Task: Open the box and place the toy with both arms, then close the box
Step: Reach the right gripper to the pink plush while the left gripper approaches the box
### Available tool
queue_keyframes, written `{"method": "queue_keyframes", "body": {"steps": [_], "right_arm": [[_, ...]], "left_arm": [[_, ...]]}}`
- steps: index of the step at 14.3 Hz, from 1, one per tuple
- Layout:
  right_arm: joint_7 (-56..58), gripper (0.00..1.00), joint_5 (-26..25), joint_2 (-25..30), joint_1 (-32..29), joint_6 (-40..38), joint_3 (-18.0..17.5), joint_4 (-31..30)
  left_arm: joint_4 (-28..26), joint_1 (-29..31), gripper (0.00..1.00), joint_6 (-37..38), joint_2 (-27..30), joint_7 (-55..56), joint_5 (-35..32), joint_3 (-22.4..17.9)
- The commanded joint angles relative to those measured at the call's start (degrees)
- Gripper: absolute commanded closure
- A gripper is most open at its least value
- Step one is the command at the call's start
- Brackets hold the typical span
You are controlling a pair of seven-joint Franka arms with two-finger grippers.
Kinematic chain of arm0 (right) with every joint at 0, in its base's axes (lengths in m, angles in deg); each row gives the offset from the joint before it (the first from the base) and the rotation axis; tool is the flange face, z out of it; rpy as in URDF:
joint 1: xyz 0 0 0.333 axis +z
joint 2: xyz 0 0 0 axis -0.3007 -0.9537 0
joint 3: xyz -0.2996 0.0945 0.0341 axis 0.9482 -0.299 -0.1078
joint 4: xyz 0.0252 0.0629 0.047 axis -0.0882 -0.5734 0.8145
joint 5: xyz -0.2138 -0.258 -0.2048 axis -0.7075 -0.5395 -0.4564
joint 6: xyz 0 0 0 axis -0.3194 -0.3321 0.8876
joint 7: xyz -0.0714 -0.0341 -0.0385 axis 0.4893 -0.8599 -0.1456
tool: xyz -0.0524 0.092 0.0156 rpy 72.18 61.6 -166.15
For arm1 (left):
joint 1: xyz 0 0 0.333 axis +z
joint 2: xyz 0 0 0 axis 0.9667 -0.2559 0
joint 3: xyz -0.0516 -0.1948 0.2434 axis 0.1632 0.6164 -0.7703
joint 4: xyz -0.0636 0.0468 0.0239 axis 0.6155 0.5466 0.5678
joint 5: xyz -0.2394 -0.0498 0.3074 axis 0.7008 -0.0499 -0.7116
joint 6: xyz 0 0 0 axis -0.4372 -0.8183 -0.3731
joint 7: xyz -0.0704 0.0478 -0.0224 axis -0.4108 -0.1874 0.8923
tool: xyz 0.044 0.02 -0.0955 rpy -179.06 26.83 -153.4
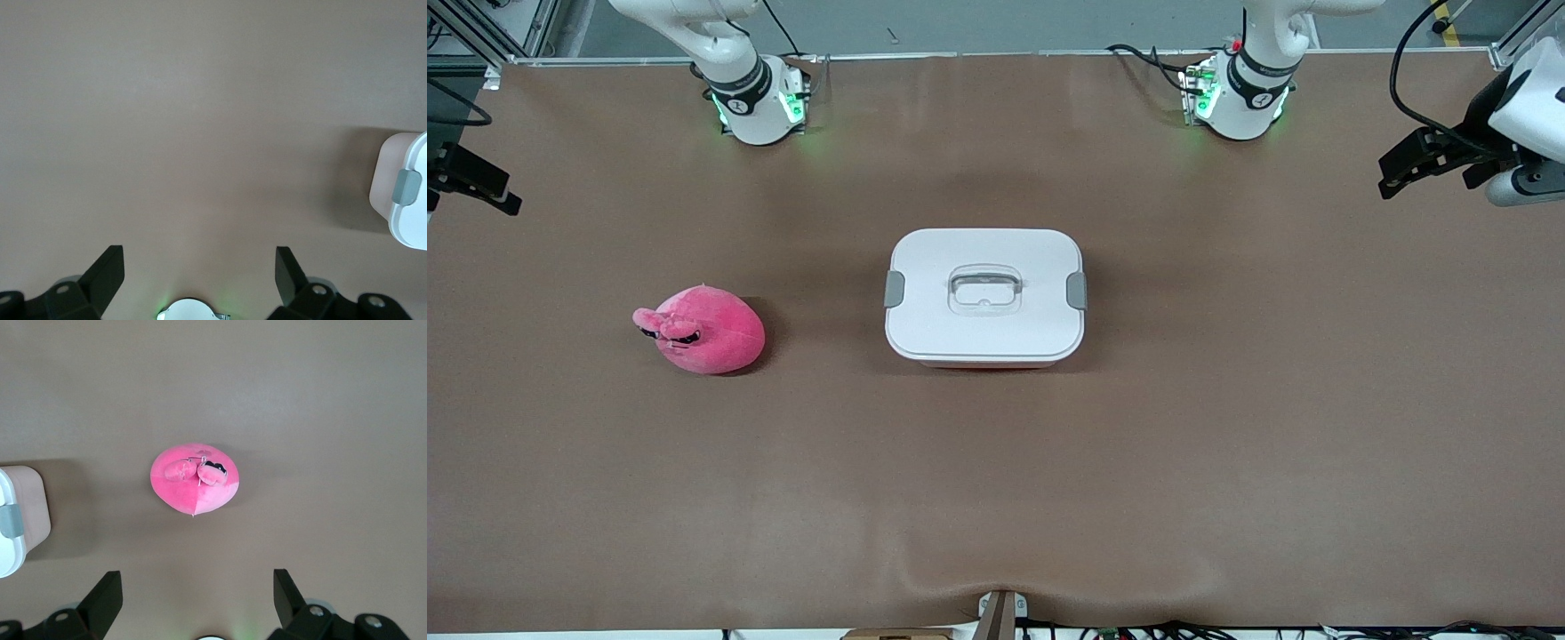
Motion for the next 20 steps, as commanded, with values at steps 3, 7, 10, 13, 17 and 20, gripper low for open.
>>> {"method": "queue_keyframes", "body": {"steps": [3, 7, 10, 13, 17, 20], "right_arm": [[-1.02, 0.00, -1.08, 1.14, -1.94, 0.37, -1.31, -1.68], [-0.50, 0.00, -1.17, 1.05, -2.12, 0.80, -1.22, -1.25], [-0.41, 0.00, -0.20, 0.87, -2.29, 1.42, -1.04, -1.42], [-0.41, 0.00, -0.20, 0.87, -2.03, 2.65, -1.04, -1.68], [-0.14, 0.00, -0.20, 0.09, -2.29, 4.31, -1.04, -1.86], [1.78, 0.00, -0.20, -2.54, -1.50, 6.43, -1.13, -2.21]], "left_arm": [[1.48, -0.32, 0.00, 1.38, -0.47, -1.58, 0.52, -0.73], [1.83, -0.32, 0.00, 1.38, -0.55, -4.64, -0.54, -0.73], [1.65, -0.32, 0.00, 1.38, -0.55, -4.32, -0.36, -0.82], [1.65, -0.41, 0.00, 1.38, -0.55, -4.13, -0.36, -0.82], [0.86, -1.11, 0.00, 4.11, -0.73, -1.59, 0.34, -0.38], [-0.19, -1.29, 0.00, 4.02, -1.61, 3.67, 1.57, 1.63]]}}
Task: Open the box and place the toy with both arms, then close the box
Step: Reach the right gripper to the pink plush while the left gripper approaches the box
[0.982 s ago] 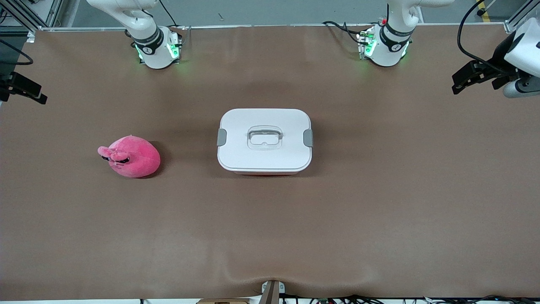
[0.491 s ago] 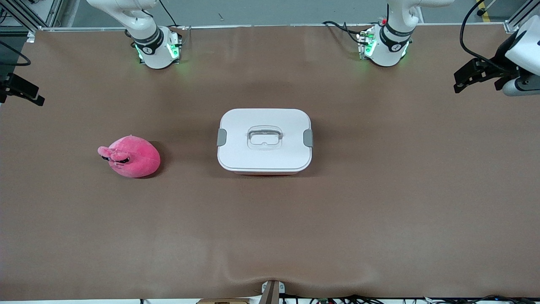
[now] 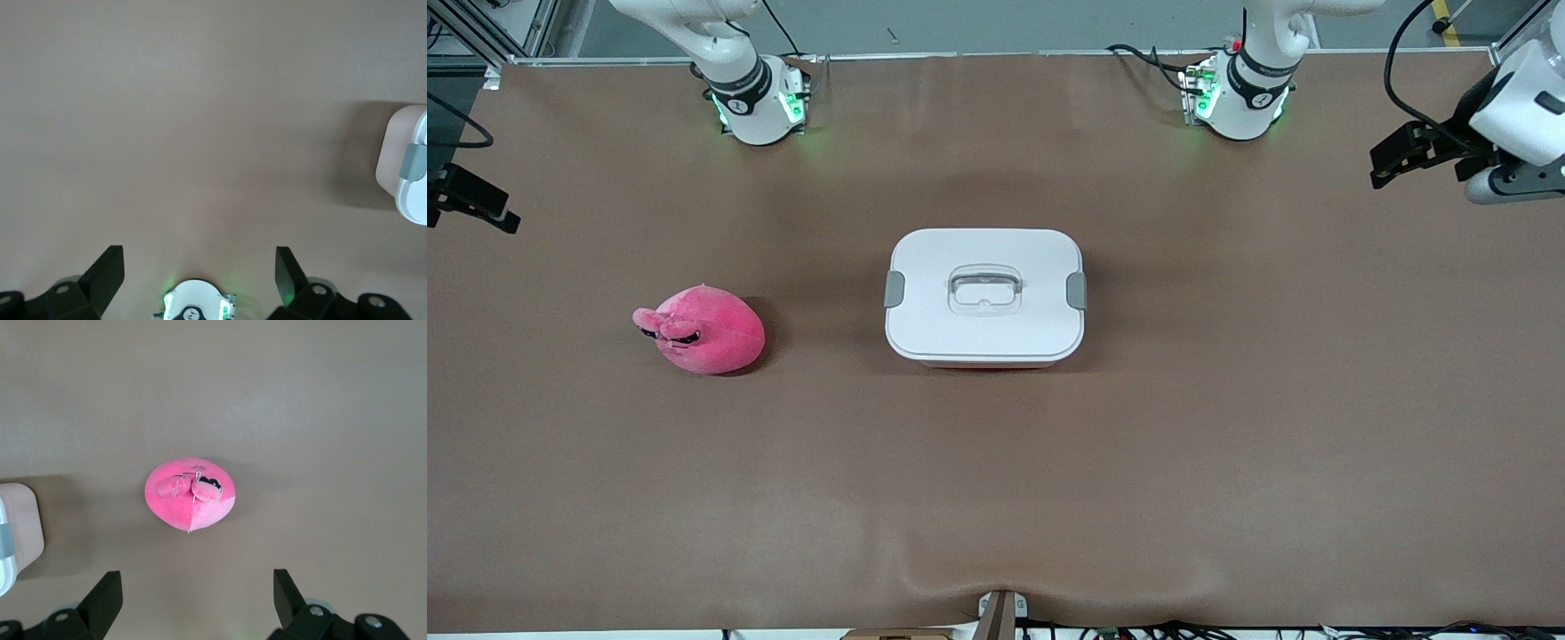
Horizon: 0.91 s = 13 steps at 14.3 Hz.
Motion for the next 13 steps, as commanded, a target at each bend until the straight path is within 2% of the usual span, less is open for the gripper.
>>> {"method": "queue_keyframes", "body": {"steps": [1, 8, 13], "right_arm": [[2.11, 0.00, -0.18, -2.49, -0.25, 2.07, -1.12, -0.55], [4.76, 0.00, -0.45, -8.91, 1.52, 7.60, -1.12, -2.83], [3.00, 0.00, -0.18, -7.33, 1.60, 14.89, -1.20, -10.90]], "left_arm": [[0.10, -0.45, 0.00, 0.66, -1.22, 4.86, 1.28, 1.66], [-2.17, -0.36, 0.00, -2.14, -2.63, 20.93, 1.54, 7.80], [-6.39, -0.36, 0.00, -7.86, -2.72, 35.78, 1.54, 13.52]]}}
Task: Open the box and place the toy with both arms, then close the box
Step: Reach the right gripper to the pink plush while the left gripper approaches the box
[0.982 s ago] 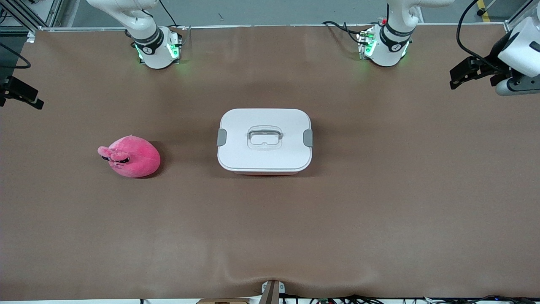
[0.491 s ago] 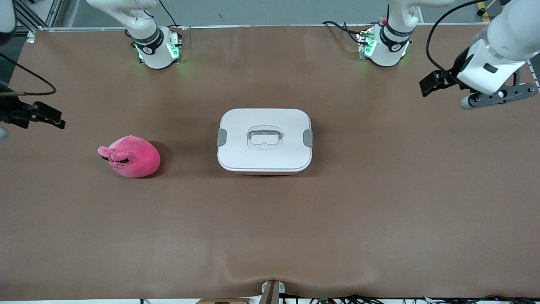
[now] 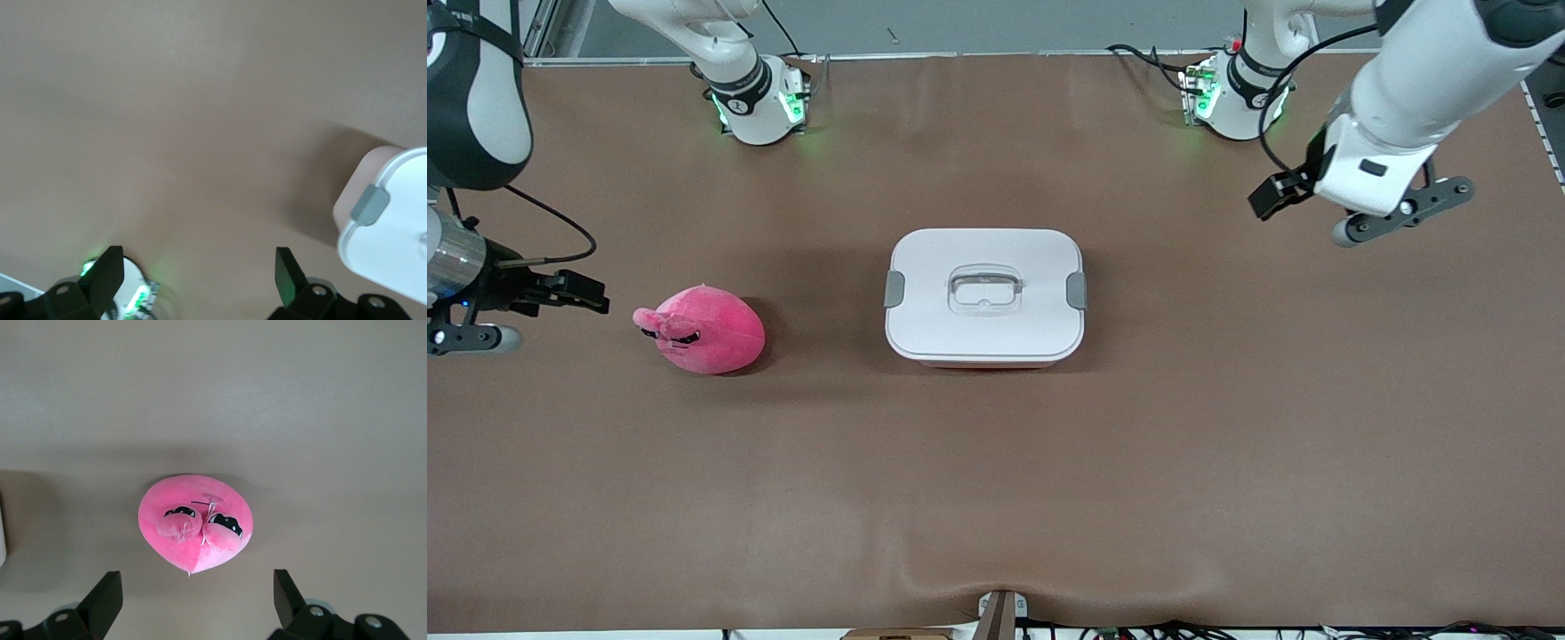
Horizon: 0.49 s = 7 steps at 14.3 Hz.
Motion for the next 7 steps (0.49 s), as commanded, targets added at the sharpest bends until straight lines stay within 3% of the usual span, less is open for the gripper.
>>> {"method": "queue_keyframes", "body": {"steps": [1, 4, 7], "right_arm": [[-0.92, 0.00, 0.07, 2.35, 0.05, 5.27, -0.07, -6.88], [-0.48, 0.00, 0.16, 1.91, 0.14, 11.78, -0.16, -13.12], [-0.30, 0.00, 0.51, 2.00, 1.10, 13.20, -0.16, -14.72]], "left_arm": [[-3.05, 0.14, 0.00, -3.30, 0.64, 8.24, 0.91, 2.85], [-5.69, 0.14, 0.00, -8.04, 0.72, 19.49, 2.76, 6.18], [-6.13, 0.06, 0.00, -11.56, -1.29, 29.34, 2.76, 9.53]]}}
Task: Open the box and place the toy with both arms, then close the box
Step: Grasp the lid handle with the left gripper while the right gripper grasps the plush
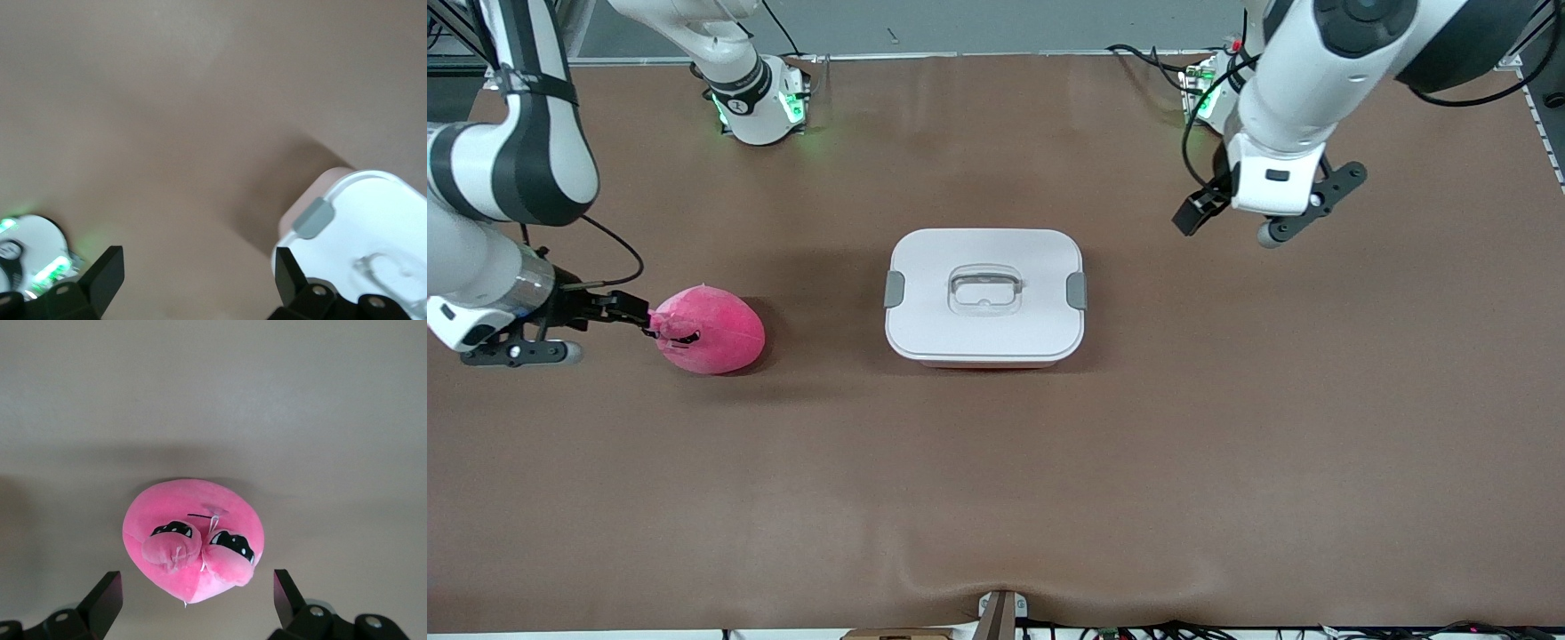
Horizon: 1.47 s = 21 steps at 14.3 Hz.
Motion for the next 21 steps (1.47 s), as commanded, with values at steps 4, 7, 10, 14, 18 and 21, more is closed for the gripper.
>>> {"method": "queue_keyframes", "body": {"steps": [4, 7, 10, 14, 18, 21], "right_arm": [[-0.78, 0.04, 1.61, 1.81, 3.00, 1.08, -0.09, -4.78], [-0.78, 0.09, 1.79, 1.54, 3.36, 1.43, -0.01, -4.78], [-0.78, 0.21, 1.79, -0.03, 2.66, 3.45, 0.08, -4.87], [-1.22, 0.31, 1.52, -1.18, 3.01, 3.19, 0.17, -4.78], [-1.22, 0.38, 1.44, -2.06, 2.57, 3.89, 0.17, -4.70], [-1.22, 0.39, 1.44, -3.11, 2.66, 4.77, 0.17, -4.70]], "left_arm": [[-0.39, -0.11, 0.00, -5.75, -4.91, 18.22, 0.65, 6.18], [-0.30, -1.33, 0.00, -9.52, -7.72, 29.54, 0.21, 8.20], [-0.21, -5.55, 0.00, -15.32, -10.71, 40.97, -2.33, 8.21], [0.14, -10.73, 0.00, -22.45, -15.36, 55.74, -9.17, 8.21], [3.47, -15.31, 0.00, -23.34, -20.81, 70.07, -17.00, 8.21], [7.07, -18.56, 0.00, -23.34, -25.38, 77.46, -21.66, 8.03]]}}
